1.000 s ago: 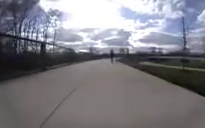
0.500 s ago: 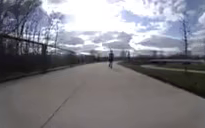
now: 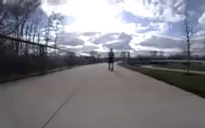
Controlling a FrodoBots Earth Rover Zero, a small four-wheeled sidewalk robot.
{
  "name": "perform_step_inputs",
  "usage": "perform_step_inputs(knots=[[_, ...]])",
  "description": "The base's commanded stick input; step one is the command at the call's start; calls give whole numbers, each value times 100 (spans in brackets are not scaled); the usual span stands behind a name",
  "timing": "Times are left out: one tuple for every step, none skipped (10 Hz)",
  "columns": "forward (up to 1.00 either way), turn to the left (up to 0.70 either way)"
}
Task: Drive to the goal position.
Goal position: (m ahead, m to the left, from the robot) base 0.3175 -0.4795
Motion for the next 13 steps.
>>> perform_step_inputs(knots=[[6, 1], [6, 1], [6, 1], [6, 1], [6, 1], [6, 1], [5, 1], [5, 1], [5, 1], [5, 1], [5, 1], [5, 1], [5, 1]])
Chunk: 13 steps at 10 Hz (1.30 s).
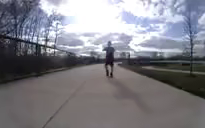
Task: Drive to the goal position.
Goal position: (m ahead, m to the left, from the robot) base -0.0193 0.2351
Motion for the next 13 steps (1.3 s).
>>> perform_step_inputs(knots=[[5, 1], [5, 1], [5, 1], [5, 1], [5, 1], [5, 1], [5, 1], [6, 1], [6, 1], [6, 1], [6, 1], [6, 1], [6, 1]])
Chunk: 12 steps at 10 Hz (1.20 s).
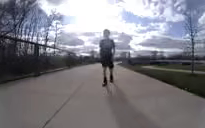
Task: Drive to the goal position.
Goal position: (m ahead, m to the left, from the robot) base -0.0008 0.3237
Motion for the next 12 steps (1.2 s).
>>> perform_step_inputs(knots=[[6, 1], [6, 1], [6, 1], [6, 1], [6, 1], [6, 1], [6, 1], [6, 1], [6, 1], [6, 1], [6, 1], [6, 1]])
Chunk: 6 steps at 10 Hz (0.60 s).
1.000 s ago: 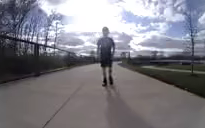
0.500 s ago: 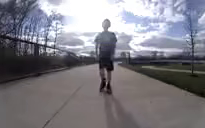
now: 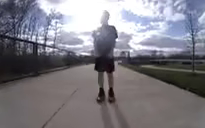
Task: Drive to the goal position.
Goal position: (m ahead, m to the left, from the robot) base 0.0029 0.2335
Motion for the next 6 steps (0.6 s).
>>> perform_step_inputs(knots=[[6, 1], [6, 1], [6, 1], [6, 1], [6, 1], [6, 1]])
